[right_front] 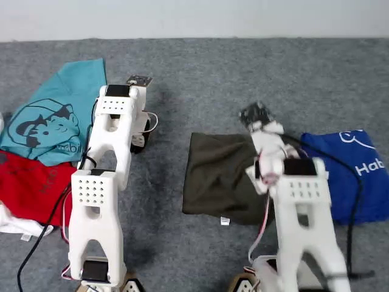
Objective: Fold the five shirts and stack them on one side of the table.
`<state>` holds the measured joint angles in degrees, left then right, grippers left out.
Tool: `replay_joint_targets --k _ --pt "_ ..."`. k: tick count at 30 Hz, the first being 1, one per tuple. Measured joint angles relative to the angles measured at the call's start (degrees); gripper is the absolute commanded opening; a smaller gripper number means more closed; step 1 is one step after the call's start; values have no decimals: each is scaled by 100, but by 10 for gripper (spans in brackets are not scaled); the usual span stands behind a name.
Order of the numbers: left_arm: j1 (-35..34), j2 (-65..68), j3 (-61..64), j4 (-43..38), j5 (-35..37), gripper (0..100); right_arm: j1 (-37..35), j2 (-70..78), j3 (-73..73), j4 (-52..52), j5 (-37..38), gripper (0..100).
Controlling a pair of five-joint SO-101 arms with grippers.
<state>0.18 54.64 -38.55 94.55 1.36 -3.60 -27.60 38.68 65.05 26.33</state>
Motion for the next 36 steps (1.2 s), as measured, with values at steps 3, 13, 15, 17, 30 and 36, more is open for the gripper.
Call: replay_joint_targets --k 3,13,15,17,30,36 --pt "0 0 0 18 -9 41 -44 958 -879 158 -246 188" --pt "0 0 0 18 -9 41 396 3314 -2901 448 -413 188" --pt "18 0 0 18 -26 41 404 3552 -3077 413 -413 188" --pt "26 9 0 44 -123 41 387 3771 -3279 378 -413 188" --pt "35 18 -9 70 -193 41 422 4668 -3473 167 -44 19" --pt "35 18 -9 70 -193 41 422 4633 -3473 158 26 10"
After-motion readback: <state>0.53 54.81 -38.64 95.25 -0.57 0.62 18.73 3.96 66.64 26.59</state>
